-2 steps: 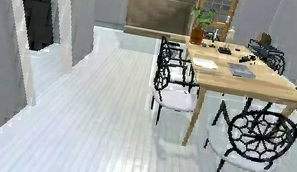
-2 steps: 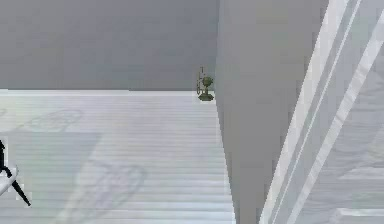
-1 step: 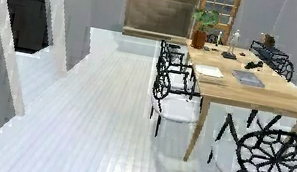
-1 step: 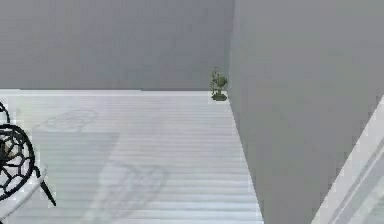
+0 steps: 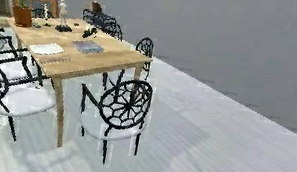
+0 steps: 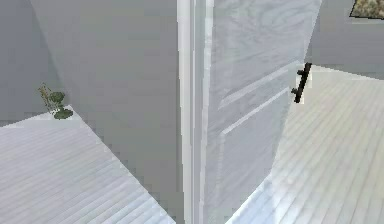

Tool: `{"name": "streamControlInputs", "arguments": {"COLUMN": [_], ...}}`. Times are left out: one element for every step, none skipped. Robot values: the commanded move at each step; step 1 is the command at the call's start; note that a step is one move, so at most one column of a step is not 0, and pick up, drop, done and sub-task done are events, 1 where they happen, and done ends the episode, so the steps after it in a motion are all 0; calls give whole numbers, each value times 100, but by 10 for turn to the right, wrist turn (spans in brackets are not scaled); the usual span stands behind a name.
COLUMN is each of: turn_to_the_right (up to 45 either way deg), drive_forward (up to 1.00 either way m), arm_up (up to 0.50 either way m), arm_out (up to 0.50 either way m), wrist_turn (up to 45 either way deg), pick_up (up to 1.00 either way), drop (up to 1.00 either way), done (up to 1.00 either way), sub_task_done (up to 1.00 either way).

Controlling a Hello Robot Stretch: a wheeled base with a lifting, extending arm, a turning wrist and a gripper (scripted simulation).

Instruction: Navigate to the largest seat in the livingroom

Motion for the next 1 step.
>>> {"name": "streamControlInputs", "arguments": {"turn_to_the_right": [30], "drive_forward": [0], "arm_up": [0], "arm_out": [0], "wrist_turn": [0], "pick_up": [0], "drop": [0], "done": [0], "sub_task_done": [0]}}
